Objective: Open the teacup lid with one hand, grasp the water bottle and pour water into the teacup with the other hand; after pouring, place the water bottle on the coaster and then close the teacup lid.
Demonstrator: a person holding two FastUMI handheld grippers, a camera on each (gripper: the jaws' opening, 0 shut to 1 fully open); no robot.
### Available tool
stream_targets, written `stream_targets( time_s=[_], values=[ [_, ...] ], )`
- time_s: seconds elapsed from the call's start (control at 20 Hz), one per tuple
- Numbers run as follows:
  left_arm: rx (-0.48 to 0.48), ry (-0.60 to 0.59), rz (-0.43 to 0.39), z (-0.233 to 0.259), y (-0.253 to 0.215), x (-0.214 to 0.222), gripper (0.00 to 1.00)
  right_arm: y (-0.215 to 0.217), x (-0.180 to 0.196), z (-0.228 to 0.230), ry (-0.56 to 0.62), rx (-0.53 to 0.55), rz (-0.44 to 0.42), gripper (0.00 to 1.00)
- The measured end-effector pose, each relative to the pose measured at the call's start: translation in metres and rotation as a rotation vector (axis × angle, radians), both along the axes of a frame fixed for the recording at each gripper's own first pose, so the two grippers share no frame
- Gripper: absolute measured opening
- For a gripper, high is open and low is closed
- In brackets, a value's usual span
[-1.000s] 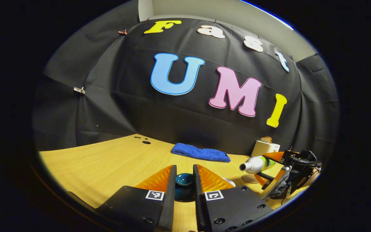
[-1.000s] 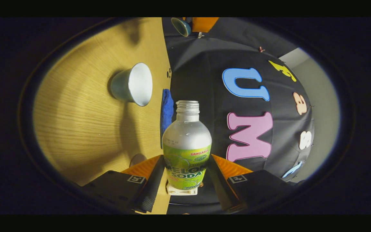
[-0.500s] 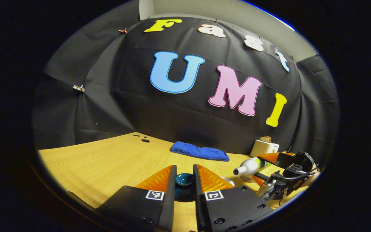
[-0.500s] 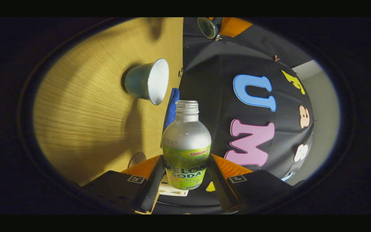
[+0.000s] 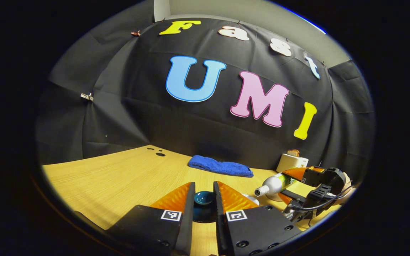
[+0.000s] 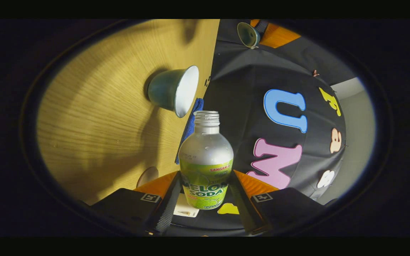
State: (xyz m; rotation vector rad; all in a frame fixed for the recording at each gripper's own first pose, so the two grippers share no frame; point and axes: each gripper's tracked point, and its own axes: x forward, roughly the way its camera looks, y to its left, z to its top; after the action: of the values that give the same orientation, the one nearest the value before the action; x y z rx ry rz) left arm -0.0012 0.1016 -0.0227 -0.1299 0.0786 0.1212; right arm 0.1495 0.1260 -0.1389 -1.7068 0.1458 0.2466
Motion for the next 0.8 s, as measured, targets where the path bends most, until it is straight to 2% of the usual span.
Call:
stream_targets(
  time_s=[0.15, 0.2, 0.25, 0.45, 0.55, 0.6, 0.8],
  values=[
    [0.0, 0.002, -0.001, -0.002, 0.0, 0.0, 0.31, 0.0, 0.004, 0.002, -0.011, -0.033, 0.013, 0.78],
    [0.001, 0.001, -0.001, -0.001, -0.001, 0.0, 0.31, -0.001, 0.004, 0.003, -0.009, -0.038, 0.015, 0.75],
    [0.002, 0.001, 0.0, -0.001, -0.001, 0.0, 0.31, -0.001, 0.005, 0.003, -0.011, -0.044, 0.018, 0.78],
    [0.0, 0.006, 0.002, -0.003, 0.0, 0.0, 0.31, 0.0, 0.004, 0.007, -0.021, -0.064, 0.031, 0.78],
    [-0.001, 0.005, 0.007, -0.002, 0.001, -0.001, 0.31, 0.001, 0.004, 0.01, -0.028, -0.079, 0.039, 0.75],
    [0.0, 0.002, 0.009, -0.002, 0.002, 0.0, 0.31, 0.001, 0.005, 0.011, -0.031, -0.088, 0.043, 0.78],
    [0.002, 0.0, 0.01, -0.002, 0.001, 0.0, 0.31, 0.0, 0.007, 0.018, -0.049, -0.119, 0.06, 0.78]
  ],
)
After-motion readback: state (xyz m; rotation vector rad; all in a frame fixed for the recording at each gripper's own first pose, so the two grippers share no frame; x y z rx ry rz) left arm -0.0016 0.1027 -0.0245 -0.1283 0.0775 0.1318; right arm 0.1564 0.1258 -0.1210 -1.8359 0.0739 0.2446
